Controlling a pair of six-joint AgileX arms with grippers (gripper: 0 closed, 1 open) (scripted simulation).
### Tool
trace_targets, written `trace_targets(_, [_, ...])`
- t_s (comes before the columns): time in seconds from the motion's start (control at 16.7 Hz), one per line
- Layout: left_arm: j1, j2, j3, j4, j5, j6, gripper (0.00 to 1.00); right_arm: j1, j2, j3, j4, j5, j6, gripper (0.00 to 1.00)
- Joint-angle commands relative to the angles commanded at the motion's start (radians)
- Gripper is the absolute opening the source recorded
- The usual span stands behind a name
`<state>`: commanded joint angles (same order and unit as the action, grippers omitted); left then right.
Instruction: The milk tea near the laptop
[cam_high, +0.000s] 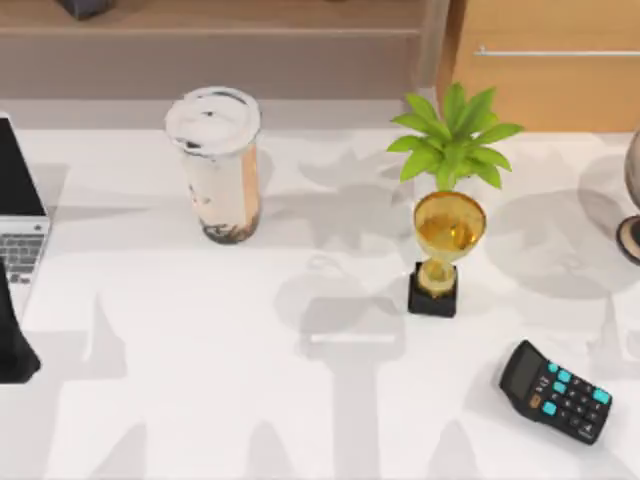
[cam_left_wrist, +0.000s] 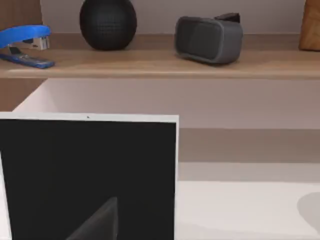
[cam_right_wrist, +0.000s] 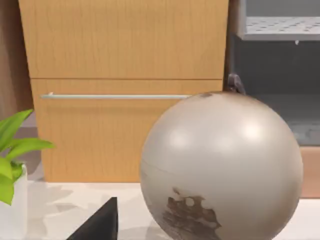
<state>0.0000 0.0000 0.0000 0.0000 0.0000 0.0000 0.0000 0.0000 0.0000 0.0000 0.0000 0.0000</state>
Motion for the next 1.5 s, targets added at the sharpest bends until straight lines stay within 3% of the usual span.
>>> trace_targets(0.24, [-0.014,0.026,0.012,0.022,-0.015,-0.003,1.00,0.000,0.000,0.000,0.000,0.000,0.000,1.00])
trace_targets(0.54, [-0.119,0.261,0.097,0.211,-0.127,-0.019,1.00,0.000,0.000,0.000,0.000,0.000,0.000,1.00])
trace_targets(1.2, [-0.486,1.347,0.335,1.021,-0.487,-0.059,1.00,0.000,0.000,0.000,0.000,0.000,0.000,1.00])
trace_targets(1.5, [-0.632,1.790,0.396,1.332,-0.606,-0.068,1.00,0.000,0.000,0.000,0.000,0.000,0.000,1.00])
